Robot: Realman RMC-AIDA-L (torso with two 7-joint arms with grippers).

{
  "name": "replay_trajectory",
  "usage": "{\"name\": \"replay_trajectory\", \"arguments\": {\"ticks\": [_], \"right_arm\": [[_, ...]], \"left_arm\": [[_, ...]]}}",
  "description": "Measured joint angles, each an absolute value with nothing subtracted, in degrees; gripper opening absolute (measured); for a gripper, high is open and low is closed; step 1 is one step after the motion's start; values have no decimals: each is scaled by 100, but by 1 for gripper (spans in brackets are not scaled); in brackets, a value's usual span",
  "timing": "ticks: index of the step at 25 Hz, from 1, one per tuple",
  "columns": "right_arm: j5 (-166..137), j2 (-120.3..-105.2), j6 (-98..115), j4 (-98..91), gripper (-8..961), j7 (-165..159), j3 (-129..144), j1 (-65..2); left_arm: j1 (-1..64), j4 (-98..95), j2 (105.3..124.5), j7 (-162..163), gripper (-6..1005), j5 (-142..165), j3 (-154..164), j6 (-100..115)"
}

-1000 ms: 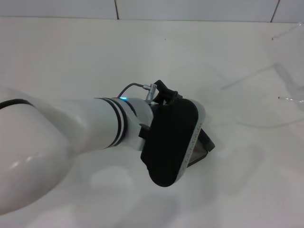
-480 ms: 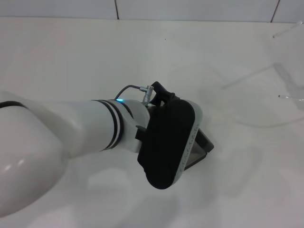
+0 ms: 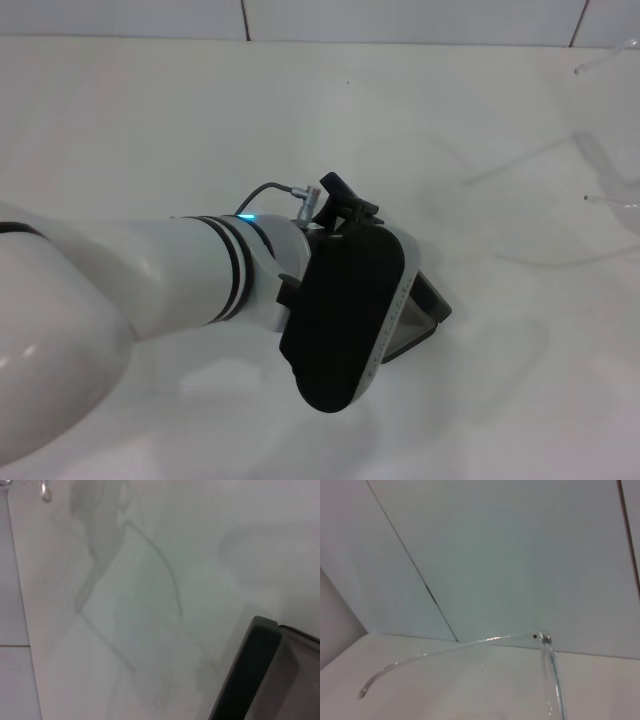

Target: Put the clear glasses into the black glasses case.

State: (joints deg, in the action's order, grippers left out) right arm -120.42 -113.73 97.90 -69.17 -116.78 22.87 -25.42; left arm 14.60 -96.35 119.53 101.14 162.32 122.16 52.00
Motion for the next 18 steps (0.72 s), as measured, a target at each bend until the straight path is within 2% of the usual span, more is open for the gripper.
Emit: {"name": "replay_trajectory", "arguments": {"ticks": [18], "right_arm": [[-11831, -11303, 9944, -6679, 118, -11690, 2125, -2470]], "left_arm": [[1332, -9558, 11974, 9565, 460, 16234, 12345, 4770]]}}
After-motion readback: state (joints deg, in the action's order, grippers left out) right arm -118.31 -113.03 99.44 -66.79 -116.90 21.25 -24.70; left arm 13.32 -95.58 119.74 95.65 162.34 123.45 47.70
